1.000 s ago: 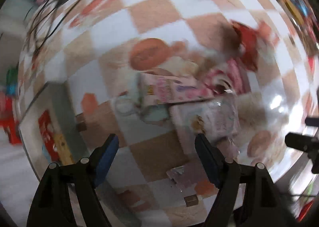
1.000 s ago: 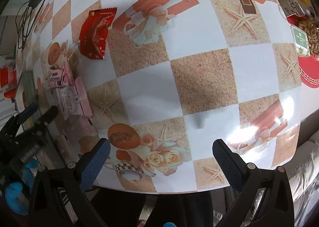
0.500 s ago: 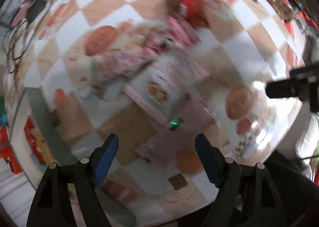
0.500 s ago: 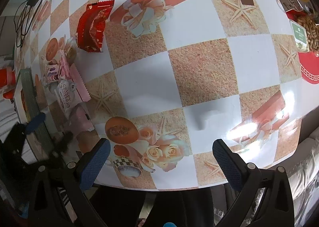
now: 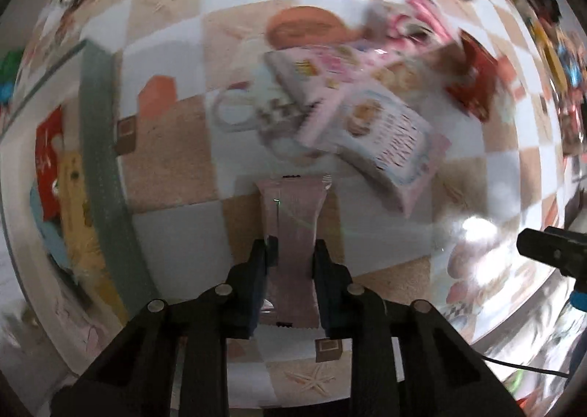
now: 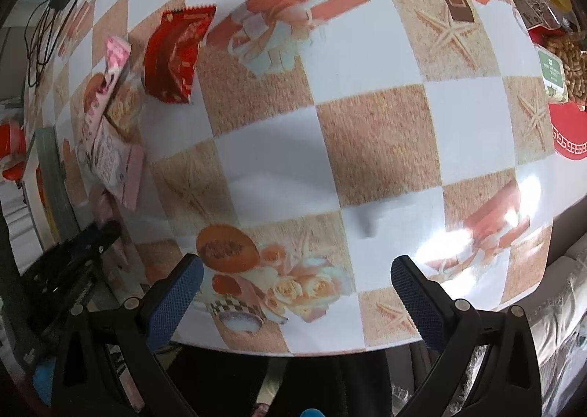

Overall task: Organize snacks
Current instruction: 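Grasp the pink bar packet with left tool, then grasp another red packet with right tool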

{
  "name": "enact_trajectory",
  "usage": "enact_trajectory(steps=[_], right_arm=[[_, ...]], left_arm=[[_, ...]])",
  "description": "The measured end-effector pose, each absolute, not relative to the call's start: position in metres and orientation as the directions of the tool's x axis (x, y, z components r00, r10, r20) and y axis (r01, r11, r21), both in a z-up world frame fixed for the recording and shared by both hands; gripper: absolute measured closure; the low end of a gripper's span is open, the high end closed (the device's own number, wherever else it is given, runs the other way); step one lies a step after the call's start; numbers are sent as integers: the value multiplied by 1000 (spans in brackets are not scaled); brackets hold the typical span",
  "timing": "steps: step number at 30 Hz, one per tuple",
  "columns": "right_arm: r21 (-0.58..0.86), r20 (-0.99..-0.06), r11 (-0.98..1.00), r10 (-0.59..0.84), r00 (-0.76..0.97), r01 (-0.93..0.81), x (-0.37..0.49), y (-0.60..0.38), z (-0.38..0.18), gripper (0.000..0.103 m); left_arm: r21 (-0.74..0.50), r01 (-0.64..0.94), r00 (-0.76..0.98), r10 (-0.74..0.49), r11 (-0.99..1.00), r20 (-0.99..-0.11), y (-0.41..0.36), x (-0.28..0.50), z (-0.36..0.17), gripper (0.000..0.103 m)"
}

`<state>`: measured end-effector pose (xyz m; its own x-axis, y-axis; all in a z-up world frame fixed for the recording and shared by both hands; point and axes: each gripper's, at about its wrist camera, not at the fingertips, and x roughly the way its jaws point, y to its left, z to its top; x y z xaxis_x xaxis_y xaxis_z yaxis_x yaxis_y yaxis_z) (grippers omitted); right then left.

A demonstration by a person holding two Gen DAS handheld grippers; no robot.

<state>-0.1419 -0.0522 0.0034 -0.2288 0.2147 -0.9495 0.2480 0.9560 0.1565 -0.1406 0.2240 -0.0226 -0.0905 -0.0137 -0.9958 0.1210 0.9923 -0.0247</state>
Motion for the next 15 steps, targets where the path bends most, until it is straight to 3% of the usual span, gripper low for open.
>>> enact_trajectory(steps=[2, 3, 5, 7, 15], right_arm=[[159, -951, 953, 218, -221, 258, -134, -50, 3, 0], [159, -952, 951, 218, -213, 264, -128, -48, 3, 0], [160, -955, 949, 219, -199, 272, -118, -45, 5, 0], [170, -957, 944, 227, -181, 284, -106, -41, 6, 0], [154, -965, 947, 205, -161, 282, -62, -21, -1, 0]], left_arm=[[-13, 119, -91, -2, 993, -996, 229, -141, -23, 60], [3, 121, -94, 15, 993, -996, 234, -141, -24, 48], [8, 112, -95, 19, 994, -995, 246, -141, -24, 40], [5, 98, -103, 16, 995, -995, 258, -141, -28, 26], [7, 103, -129, 20, 995, -991, 272, -130, -46, 14]])
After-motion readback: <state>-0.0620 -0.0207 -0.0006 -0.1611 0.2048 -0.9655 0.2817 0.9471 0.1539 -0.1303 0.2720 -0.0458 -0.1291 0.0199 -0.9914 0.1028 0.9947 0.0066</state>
